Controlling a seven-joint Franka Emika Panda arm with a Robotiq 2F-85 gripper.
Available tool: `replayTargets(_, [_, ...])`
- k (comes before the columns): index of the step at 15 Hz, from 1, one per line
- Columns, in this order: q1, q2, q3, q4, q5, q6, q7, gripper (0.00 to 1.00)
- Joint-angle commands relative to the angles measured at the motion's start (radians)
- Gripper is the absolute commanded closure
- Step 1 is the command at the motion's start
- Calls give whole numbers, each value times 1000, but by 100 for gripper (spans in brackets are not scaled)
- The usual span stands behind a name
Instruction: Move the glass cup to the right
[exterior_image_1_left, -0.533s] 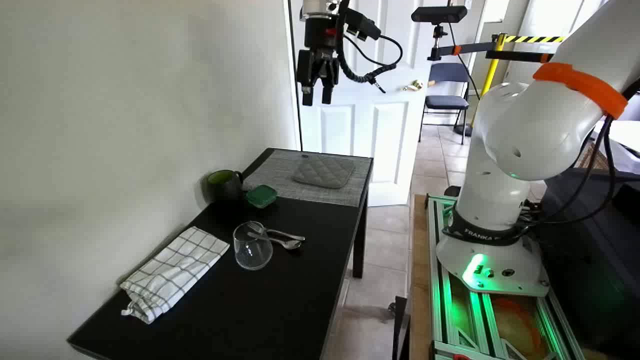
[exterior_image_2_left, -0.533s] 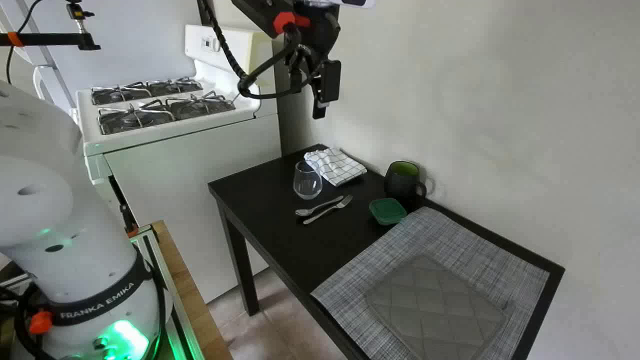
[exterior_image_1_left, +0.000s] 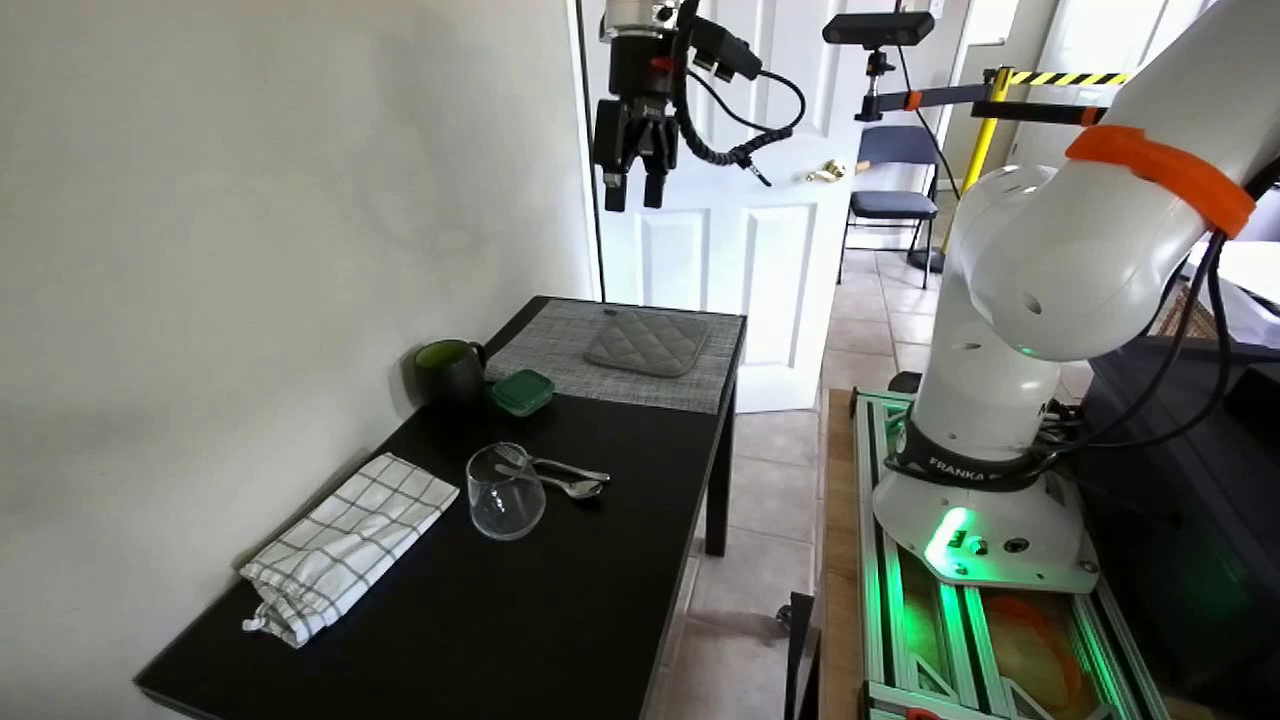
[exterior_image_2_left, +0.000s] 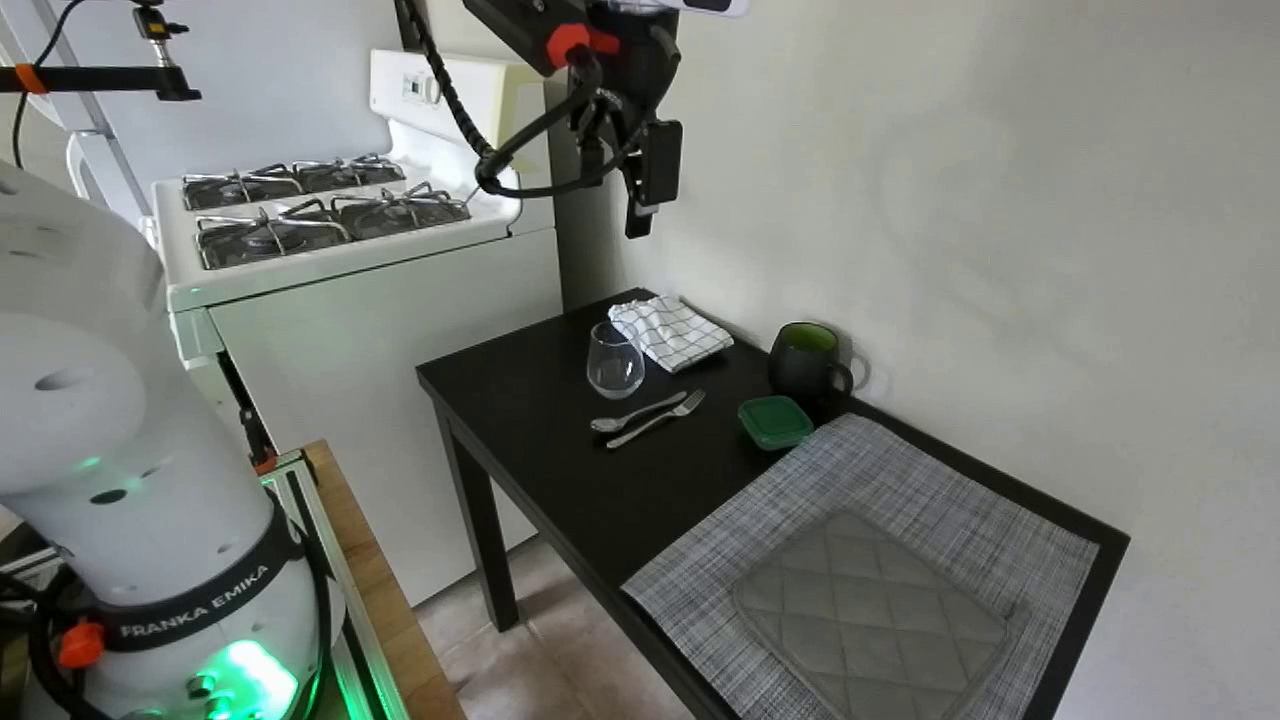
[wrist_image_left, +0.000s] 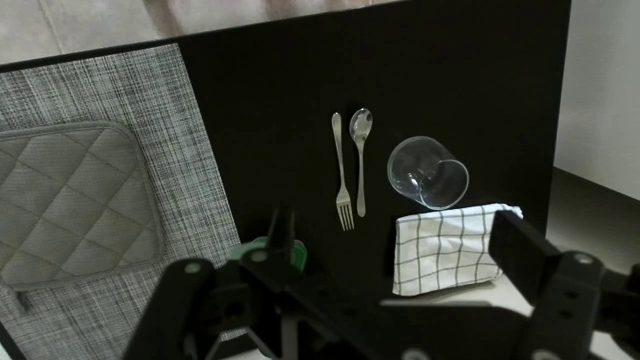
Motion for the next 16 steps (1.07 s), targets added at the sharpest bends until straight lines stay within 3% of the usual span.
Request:
replayTargets(1, [-15,40,38,-7,12,57,11,0])
replayTargets(5, [15,110,101,-25,23,183,35,0])
replayTargets(10, [69,247,202,-17,9,257,60,0])
replayTargets(16, [94,433,276,0,-36,396,108,0])
